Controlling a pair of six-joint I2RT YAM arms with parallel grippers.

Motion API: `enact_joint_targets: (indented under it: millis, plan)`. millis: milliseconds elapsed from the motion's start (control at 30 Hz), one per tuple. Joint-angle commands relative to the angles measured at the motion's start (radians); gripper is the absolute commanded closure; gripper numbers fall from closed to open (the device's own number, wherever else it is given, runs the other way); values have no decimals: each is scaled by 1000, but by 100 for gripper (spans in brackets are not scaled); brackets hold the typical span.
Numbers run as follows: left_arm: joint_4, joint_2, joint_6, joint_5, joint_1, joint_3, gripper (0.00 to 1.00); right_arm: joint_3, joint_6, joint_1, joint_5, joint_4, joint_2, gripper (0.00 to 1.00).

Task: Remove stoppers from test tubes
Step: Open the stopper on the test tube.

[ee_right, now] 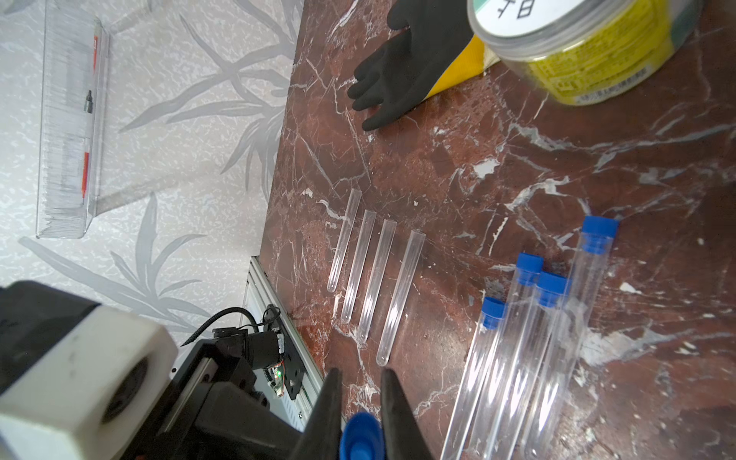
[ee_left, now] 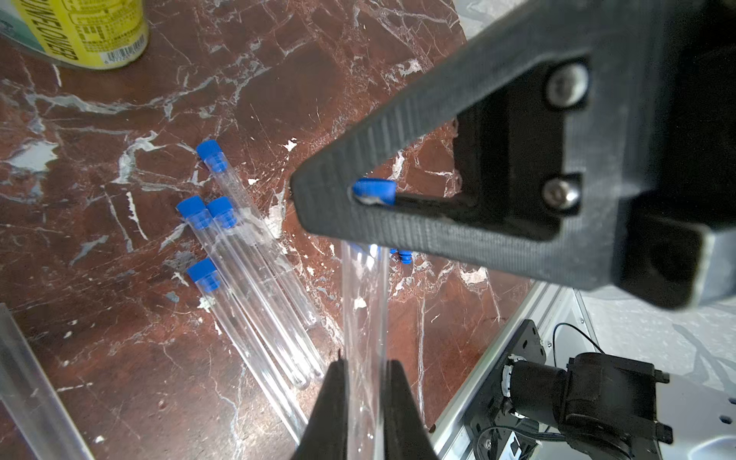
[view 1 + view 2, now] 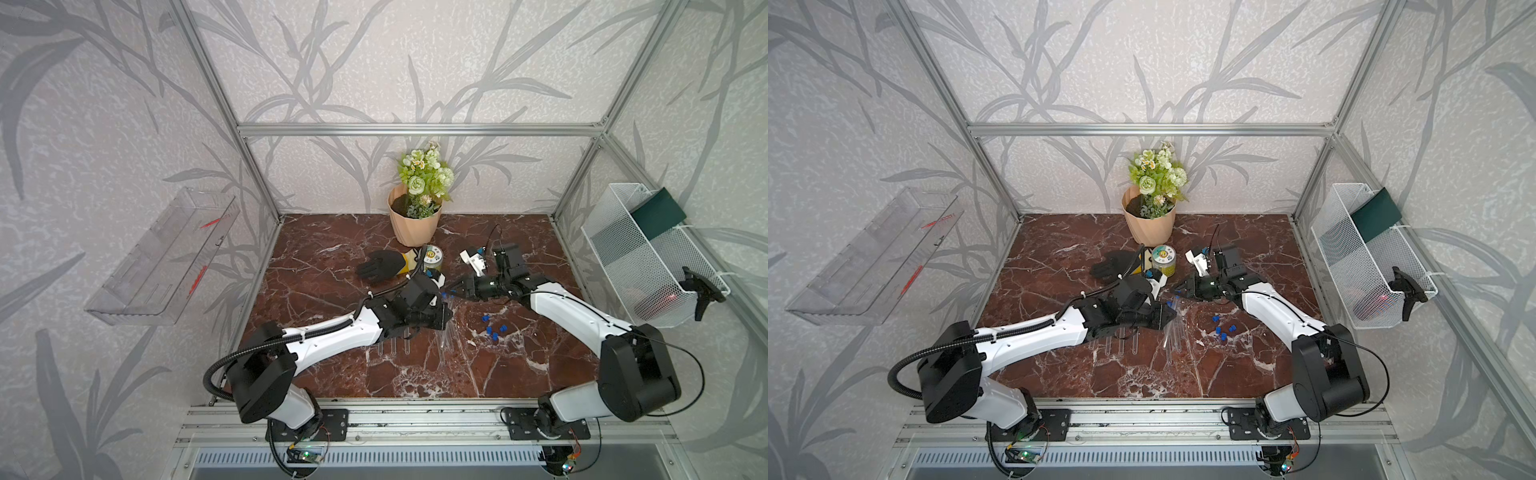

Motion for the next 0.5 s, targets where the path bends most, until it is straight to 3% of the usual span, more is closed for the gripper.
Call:
enact_joint_targets:
  millis: [0,467]
  plan:
    - [-165,-21,-2,24,-12,-39,100,67,-6,-55,74,90,-9,98]
    - [-171,-20,3,21,-12,-34,100,49,73,-78,43,179,-3,98]
